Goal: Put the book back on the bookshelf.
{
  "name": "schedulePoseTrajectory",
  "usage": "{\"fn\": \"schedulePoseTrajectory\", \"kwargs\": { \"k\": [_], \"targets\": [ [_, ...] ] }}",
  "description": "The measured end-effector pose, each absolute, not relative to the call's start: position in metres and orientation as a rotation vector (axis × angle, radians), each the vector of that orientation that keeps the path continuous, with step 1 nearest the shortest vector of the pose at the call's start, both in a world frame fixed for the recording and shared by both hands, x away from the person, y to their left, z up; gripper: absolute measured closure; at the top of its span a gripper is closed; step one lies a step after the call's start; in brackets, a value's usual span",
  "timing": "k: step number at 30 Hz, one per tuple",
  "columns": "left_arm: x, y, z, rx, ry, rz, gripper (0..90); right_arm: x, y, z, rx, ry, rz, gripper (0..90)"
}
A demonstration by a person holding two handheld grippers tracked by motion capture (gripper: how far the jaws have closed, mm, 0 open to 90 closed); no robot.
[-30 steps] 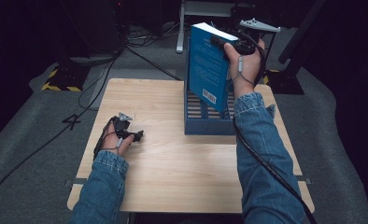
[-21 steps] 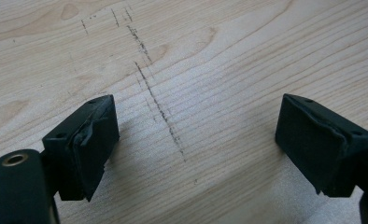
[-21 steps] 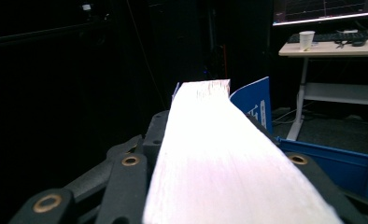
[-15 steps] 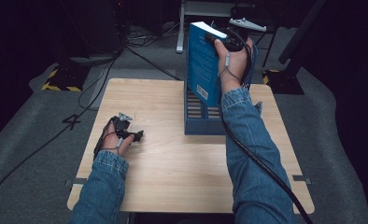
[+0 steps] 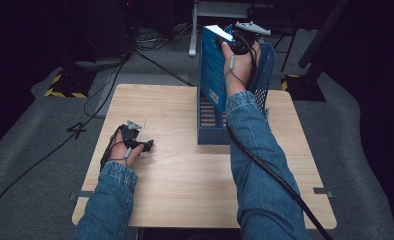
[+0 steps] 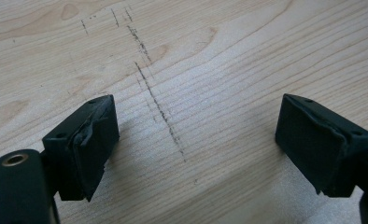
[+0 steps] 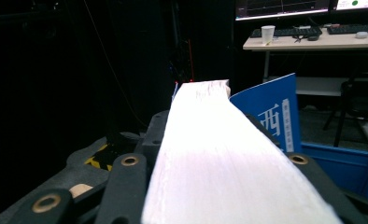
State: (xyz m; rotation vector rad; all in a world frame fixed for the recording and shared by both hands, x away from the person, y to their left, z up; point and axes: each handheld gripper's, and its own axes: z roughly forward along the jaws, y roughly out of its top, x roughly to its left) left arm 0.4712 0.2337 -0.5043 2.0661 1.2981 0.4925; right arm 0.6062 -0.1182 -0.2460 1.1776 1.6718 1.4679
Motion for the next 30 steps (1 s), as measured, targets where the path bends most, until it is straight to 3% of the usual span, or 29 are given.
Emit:
{"fn": "schedulePoseTrajectory", "kwargs": {
  "k": [10,24,30],
  "targets": [
    [0.471,0.233,-0.504,2.066,1.303,0.493,14.0,0.593,-0.118,-0.239,1.139,1.702,1.423,60.9],
    [0.472,0.231,-0.504,2.062,1.313,0.505,14.0,0.499,-0.121,-0.174,0.931,1.856,1.571,60.9],
    [0.471,0.23,-0.504,2.065,1.31,0.505,14.4,0.502,-0.126,-0.173,0.942,1.911,1.685,60.9]
  ]
}}
